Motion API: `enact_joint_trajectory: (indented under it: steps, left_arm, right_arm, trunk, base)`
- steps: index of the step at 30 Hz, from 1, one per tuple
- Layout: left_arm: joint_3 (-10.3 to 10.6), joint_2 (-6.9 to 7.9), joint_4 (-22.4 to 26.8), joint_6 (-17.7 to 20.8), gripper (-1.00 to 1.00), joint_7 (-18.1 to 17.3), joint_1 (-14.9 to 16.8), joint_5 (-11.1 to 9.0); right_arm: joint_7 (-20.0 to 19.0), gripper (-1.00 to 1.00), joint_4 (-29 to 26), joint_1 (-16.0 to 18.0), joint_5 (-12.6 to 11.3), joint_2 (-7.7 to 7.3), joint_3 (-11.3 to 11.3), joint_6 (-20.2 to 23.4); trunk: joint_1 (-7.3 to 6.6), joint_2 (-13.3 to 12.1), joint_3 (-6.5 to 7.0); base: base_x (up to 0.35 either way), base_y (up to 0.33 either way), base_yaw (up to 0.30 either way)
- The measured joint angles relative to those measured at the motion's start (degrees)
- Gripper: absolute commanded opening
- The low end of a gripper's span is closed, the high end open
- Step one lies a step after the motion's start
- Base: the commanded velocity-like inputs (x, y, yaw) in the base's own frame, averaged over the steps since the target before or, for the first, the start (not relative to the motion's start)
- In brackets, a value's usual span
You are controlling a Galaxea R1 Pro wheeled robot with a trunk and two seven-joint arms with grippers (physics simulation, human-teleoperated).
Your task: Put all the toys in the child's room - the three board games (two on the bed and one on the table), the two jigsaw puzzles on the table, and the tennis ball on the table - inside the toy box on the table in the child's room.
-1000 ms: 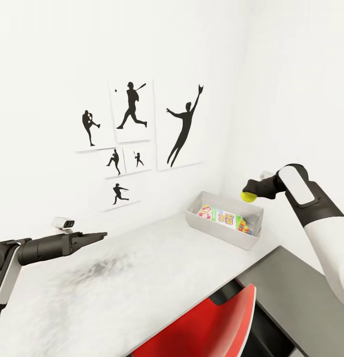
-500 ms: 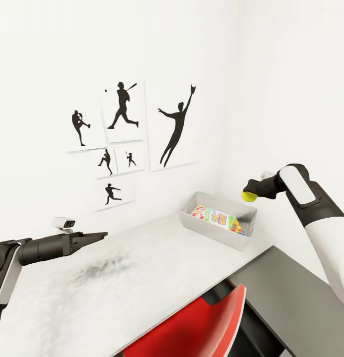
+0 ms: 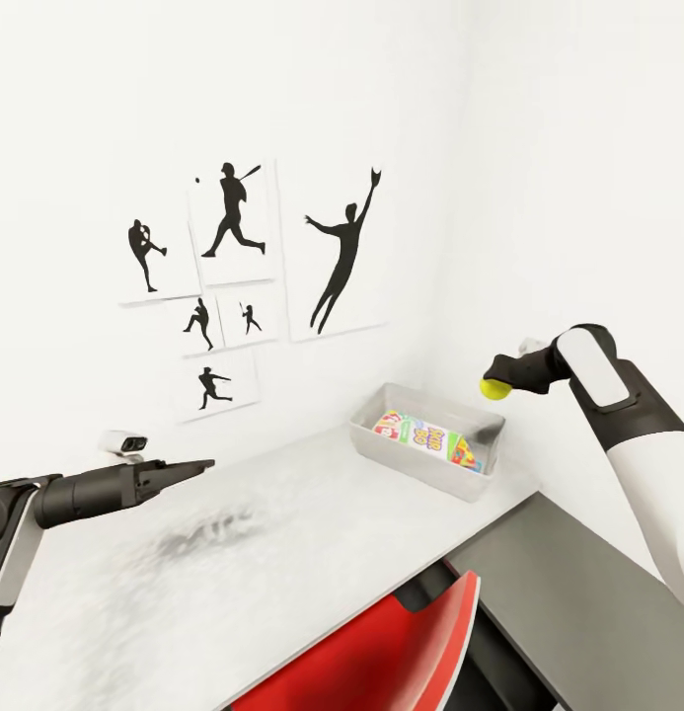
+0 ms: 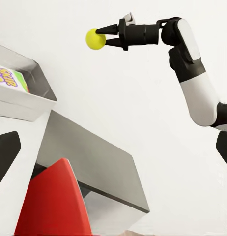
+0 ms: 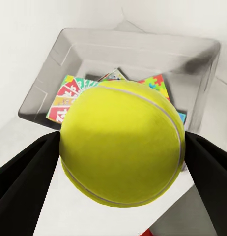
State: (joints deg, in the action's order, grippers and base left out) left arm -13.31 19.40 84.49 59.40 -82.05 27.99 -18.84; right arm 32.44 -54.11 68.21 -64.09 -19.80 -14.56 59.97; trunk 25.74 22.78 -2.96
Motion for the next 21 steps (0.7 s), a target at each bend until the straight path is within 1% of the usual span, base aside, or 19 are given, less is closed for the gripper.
enact_joint_trajectory:
  steps: [2,8,10,12,15,16,17,19,21]
  left_arm:
    - [0.02,0.01,-0.01,0.00,1.00,0.00,0.00,-0.47]
    - [0.04,0.07,-0.01,0.00,1.00,0.00,0.05,-0.97]
    - [-0.02,0.16,-0.02,0.00,1.00,0.00,0.06,-1.53]
    - [-0.04,0.41,-0.03,0.00,1.00,0.00,0.06,-2.93]
    - [-0.05,1.02,-0.03,0.00,1.00,0.22,0.03,-7.61]
    - [-0.05,1.20,-0.04,0.00,1.00,0.26,0.02,-8.36]
    - [-0.05,1.68,-0.04,0.00,1.00,0.32,0.02,-9.58]
    - [-0.09,2.62,-0.04,0.00,1.00,0.38,0.11,-11.05]
    - [-0.10,2.96,-0.04,0.00,1.00,0.41,0.28,-11.55]
  right_arm:
    - [0.00,-1.00,-0.13,0.00,0.04,0.00,0.06,0.01]
    - [0.00,-1.00,-0.24,0.00,0.12,-0.06,-0.12,0.01]
    - [0.00,-1.00,-0.20,0.00,0.11,-0.02,0.02,0.01]
    - [0.00,-1.00,0.01,0.00,0.16,0.17,0.11,0.01]
    - [0.00,-1.00,0.33,0.10,0.28,0.54,0.16,0.01]
    - [0.00,-1.00,0.36,0.13,0.31,0.57,0.16,0.01]
    - [0.00,-1.00,0.39,0.21,0.31,0.62,0.17,0.01]
    - [0.02,-1.00,0.43,0.34,0.35,0.68,0.17,0.01]
    - [0.05,-1.00,0.44,0.39,0.39,0.75,0.18,0.01]
  trunk:
    - [0.00,0.00,0.00]
    - [0.00,0.00,0.00]
    - [0.00,0.00,0.00]
    - [0.00,0.00,-0.04]
    - [0.00,0.00,-0.17]
    - [0.00,-0.01,-0.24]
    - [0.00,-0.01,-0.31]
    - [0.00,-0.01,-0.48]
    - [0.00,-0.01,-0.66]
  base:
    - [0.000,0.000,0.000]
    - [0.000,0.000,0.000]
    - [0.000,0.000,0.000]
    - [0.000,0.000,0.000]
    - [0.000,0.000,0.000]
    - [0.000,0.000,0.000]
    - [0.000,0.000,0.000]
    - [0.000,0.000,0.000]
    - [0.000,0.000,0.002]
